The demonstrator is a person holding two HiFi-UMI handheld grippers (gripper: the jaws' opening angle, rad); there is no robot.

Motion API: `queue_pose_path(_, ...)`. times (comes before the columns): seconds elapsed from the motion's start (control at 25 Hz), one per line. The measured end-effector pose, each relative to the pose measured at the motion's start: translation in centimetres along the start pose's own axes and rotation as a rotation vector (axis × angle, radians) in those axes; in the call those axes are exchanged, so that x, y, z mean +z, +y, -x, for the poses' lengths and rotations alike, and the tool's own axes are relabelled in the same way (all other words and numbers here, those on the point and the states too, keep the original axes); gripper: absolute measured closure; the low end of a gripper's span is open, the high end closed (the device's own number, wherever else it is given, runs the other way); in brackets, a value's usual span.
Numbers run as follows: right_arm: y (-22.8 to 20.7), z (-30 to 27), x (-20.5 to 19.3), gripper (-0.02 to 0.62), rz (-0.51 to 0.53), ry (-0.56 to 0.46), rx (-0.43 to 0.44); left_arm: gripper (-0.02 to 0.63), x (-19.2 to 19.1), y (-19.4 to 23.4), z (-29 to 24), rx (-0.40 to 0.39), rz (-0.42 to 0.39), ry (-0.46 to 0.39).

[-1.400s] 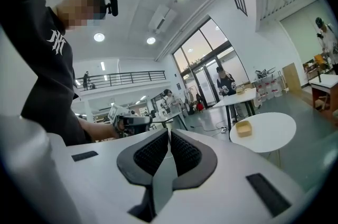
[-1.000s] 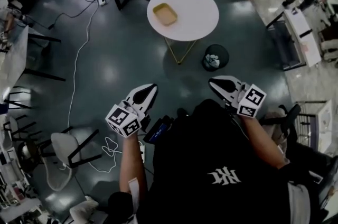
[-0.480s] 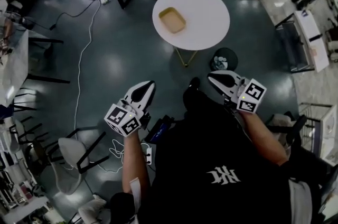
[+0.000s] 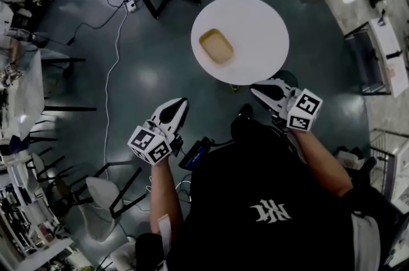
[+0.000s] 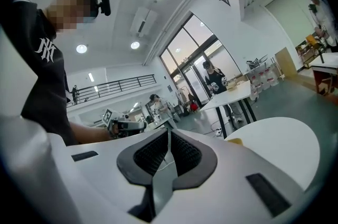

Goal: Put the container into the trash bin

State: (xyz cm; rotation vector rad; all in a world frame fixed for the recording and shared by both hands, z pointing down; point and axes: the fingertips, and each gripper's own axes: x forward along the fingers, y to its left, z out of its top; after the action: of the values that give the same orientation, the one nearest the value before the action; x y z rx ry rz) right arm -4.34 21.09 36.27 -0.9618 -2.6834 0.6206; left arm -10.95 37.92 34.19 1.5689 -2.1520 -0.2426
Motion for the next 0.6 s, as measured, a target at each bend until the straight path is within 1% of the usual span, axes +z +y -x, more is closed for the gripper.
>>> queue_pose_path(0.08,-1.2,-0.3,1.1,0.552,-0.012,-0.012,-0.001,0.604,1.2,0.8,-1.4,-0.019,0.029,-0.001)
queue_pose_path(0.16,-2.9,-0.1,2.0,0.552,-0.031,-0.03,-0.008,0.603,3.0,0.8,-3.3,-0.04,0.03,0.001)
queue_pose_path(0.28,-5.2,0.3,2.6,0.552,-0.069,-0.058,-0.029,0.603,4.9,1.3,-6.2,-0.065,-0.01,0.044)
queue_pose_path(0.4,-6.7,0.1,2.5,0.552,-0.074,-0.06,-0.047,0.603,6.0,2.6,-8.2,-0.085,-0.042,0.099)
queue_pose_path(0.48,-7.9,0.5,2.3,0.552,-0.086,-0.064,-0.071,0.603,6.5,3.6,-9.3,-0.085,-0.073,0.135)
queue_pose_path(0.6,-9.3,1.6,2.1,0.552,-0.127,-0.104,-0.114,0.603,7.3,5.1,-10.7,-0.078,-0.111,0.181)
